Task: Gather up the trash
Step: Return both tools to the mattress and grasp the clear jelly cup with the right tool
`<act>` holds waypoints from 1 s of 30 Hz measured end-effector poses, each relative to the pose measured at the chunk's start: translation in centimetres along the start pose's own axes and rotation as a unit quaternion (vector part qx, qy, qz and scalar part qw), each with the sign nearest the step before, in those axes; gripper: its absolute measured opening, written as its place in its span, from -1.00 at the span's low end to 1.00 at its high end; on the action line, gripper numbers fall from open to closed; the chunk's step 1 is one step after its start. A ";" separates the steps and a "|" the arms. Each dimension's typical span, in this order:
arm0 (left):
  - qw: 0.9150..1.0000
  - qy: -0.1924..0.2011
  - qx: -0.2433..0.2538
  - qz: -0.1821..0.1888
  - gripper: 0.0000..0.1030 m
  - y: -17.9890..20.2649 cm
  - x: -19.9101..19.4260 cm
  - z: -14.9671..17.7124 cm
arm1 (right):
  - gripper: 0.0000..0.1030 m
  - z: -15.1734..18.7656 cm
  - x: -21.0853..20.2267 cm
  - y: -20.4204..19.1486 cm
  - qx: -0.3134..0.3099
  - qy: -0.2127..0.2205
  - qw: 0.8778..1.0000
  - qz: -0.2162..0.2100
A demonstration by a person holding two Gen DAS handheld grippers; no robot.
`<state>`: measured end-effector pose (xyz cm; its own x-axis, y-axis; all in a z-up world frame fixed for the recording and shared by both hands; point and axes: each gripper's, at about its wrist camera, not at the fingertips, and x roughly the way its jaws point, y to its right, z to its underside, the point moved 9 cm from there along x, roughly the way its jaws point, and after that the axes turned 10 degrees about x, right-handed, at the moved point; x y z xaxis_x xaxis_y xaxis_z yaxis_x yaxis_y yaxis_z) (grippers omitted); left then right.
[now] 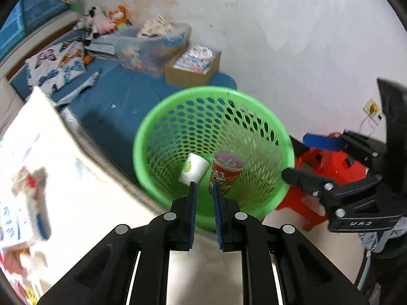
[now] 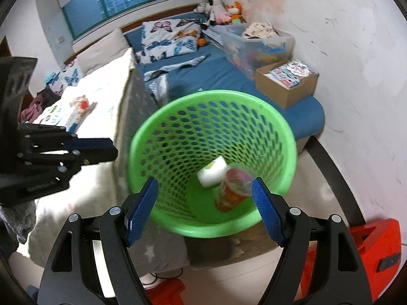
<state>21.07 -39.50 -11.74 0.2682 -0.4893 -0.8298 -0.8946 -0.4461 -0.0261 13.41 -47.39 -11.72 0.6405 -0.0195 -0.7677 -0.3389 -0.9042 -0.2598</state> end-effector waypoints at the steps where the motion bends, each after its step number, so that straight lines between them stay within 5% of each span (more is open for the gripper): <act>1: 1.000 0.006 -0.004 -0.003 -0.75 -0.2 -0.7 0.2 | 0.47 0.1 -0.2 -0.7 -0.004 0.001 1.000 -0.004; 18: 0.981 0.089 -0.144 -0.093 -0.60 -7.5 -14.9 11.9 | 0.51 3.5 -1.2 -15.5 -0.103 -0.014 0.990 -0.092; 30: 0.946 0.100 -0.249 -0.184 -0.37 -14.5 -22.2 24.4 | 0.61 7.6 -1.5 -25.4 -0.171 -0.031 0.972 -0.156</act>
<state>19.32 -3.89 -6.58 0.6347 -0.3420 -0.6930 -0.4618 -0.8869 0.0147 15.81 -21.18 -8.44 0.6283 0.2955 -0.7197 0.1217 -0.9510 -0.2841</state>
